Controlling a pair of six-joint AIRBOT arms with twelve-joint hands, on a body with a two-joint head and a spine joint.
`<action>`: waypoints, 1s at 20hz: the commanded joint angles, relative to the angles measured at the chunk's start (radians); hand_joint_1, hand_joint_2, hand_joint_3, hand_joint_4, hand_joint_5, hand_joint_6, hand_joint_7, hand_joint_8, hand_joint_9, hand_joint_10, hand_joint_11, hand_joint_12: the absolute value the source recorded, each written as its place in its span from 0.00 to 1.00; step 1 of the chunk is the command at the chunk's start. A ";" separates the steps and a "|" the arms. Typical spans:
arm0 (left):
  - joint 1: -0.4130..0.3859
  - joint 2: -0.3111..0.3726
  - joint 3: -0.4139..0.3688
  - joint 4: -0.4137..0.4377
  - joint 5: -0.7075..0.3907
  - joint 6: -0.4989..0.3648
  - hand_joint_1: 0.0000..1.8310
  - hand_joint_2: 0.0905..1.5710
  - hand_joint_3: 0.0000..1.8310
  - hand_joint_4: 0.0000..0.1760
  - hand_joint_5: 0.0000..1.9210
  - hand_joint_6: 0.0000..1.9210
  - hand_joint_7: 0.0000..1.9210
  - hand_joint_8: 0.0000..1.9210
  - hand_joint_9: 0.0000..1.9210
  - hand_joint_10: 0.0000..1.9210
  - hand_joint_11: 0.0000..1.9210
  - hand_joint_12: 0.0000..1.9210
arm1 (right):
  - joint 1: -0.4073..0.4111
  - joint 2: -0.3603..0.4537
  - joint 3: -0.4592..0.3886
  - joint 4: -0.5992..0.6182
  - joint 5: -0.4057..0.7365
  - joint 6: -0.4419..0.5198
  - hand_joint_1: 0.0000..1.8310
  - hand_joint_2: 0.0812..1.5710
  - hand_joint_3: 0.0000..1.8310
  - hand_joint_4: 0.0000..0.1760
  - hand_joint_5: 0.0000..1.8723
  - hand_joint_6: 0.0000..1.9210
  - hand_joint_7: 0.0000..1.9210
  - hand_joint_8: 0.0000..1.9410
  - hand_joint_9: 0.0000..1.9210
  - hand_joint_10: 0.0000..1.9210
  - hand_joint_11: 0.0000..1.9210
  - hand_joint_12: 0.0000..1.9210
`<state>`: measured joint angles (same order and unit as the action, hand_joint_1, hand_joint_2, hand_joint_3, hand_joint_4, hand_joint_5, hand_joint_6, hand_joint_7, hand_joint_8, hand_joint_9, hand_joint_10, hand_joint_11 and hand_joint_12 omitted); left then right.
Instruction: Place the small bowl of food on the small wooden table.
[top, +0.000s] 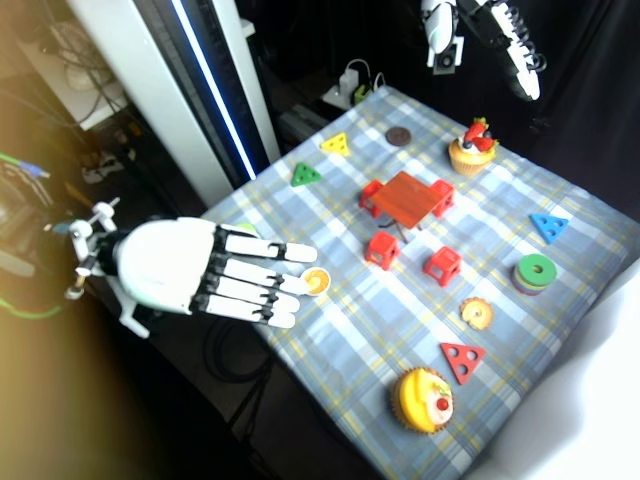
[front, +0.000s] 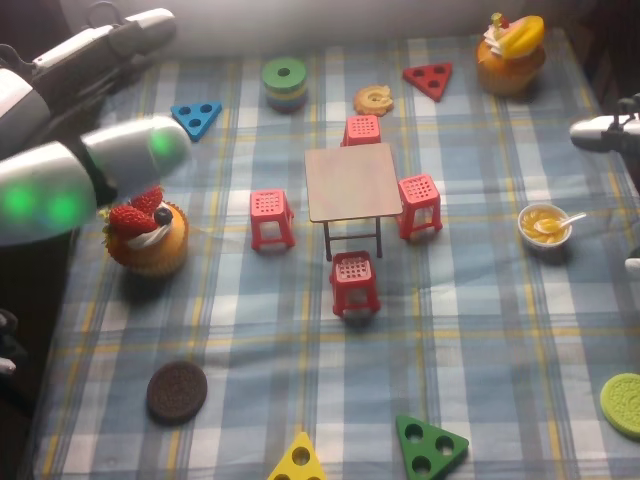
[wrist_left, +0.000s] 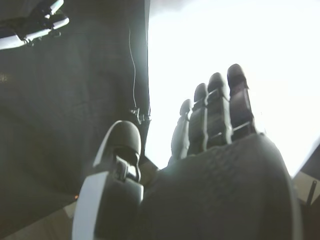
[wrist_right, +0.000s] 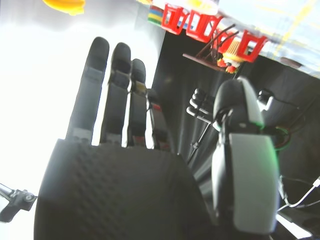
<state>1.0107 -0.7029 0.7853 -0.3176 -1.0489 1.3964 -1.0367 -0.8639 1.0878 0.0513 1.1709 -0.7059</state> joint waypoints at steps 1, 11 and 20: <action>-0.009 -0.004 0.005 0.008 -0.115 -0.009 0.22 0.64 0.00 0.89 0.14 0.00 0.11 0.00 0.11 0.00 0.00 0.24 | 0.018 -0.003 0.007 0.013 0.106 0.006 0.52 0.67 0.00 0.00 0.21 0.00 0.25 0.00 0.24 0.01 0.15 0.24; -0.006 -0.007 0.009 0.009 -0.104 -0.009 0.20 0.66 0.00 0.97 0.14 0.00 0.11 0.00 0.10 0.00 0.00 0.22 | 0.171 -0.087 0.097 -0.142 -0.109 0.061 0.43 0.62 0.00 0.00 0.25 0.00 0.31 0.00 0.29 0.00 0.10 0.40; -0.006 -0.012 0.011 0.009 -0.101 -0.009 0.24 0.65 0.00 1.00 0.13 0.00 0.11 0.00 0.12 0.00 0.00 0.27 | 0.231 -0.142 0.143 -0.176 -0.211 0.065 0.45 0.61 0.00 0.38 0.28 0.01 0.29 0.01 0.29 0.00 0.19 0.29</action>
<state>1.0138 -0.7090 0.7914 -0.3145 -1.0286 1.3968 -0.8146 -1.0122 1.2251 -0.1474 0.8543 -0.6468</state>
